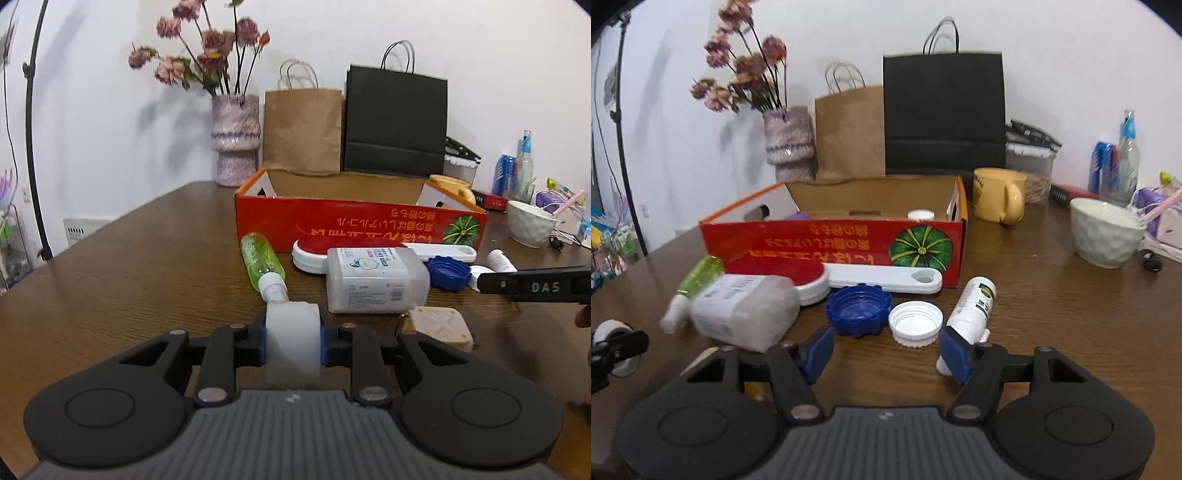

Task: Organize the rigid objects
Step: 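Grasp the white screw cap with the right tool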

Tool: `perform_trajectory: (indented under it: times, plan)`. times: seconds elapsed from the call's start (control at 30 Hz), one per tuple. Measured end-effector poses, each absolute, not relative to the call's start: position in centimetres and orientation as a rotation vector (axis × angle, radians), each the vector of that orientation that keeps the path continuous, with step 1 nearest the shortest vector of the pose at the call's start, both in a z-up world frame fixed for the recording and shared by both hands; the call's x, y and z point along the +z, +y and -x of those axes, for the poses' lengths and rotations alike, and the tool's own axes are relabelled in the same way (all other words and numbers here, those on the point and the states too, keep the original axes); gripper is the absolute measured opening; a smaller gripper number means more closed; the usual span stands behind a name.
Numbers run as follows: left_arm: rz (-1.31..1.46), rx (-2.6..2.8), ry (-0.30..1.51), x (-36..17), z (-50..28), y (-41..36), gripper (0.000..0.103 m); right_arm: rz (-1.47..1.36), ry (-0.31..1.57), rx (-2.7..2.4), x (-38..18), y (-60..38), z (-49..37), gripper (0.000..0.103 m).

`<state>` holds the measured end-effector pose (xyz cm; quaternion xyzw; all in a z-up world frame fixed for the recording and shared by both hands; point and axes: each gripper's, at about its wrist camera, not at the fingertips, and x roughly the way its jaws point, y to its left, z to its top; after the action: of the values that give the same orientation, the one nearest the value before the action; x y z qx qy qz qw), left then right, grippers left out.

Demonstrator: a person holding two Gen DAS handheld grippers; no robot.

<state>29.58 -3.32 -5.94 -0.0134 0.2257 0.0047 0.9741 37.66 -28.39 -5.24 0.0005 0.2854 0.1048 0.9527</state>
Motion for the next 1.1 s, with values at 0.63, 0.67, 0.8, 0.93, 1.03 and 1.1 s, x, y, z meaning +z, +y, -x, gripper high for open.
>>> perform_trajectory:
  times: [0.63,0.67,0.8,0.93,1.03,1.1]
  plan:
    - [0.037,-0.003,0.526,-5.6,-31.4,-3.3,0.025,0.036,0.624,0.143,-5.2,-28.8,-40.0,0.04]
    - [0.038,-0.003,0.518,-5.2,-31.0,-3.2,0.025,0.035,0.614,0.14,-4.9,-28.9,-39.4,0.04]
    - [0.035,0.003,0.465,-3.4,-28.0,-3.1,0.025,0.033,0.542,0.152,-2.7,-29.0,-35.0,0.04]
    - [0.035,0.009,0.416,-1.7,-24.8,-2.8,0.025,0.062,0.481,0.161,-0.7,-28.0,-29.5,0.04]
    - [0.029,0.021,0.373,-0.6,-22.0,-2.7,0.025,0.071,0.431,0.175,0.6,-27.3,-25.3,0.04]
    - [0.026,0.024,0.341,0.1,-20.2,-2.5,0.025,0.057,0.399,0.193,1.3,-26.8,-22.6,0.04]
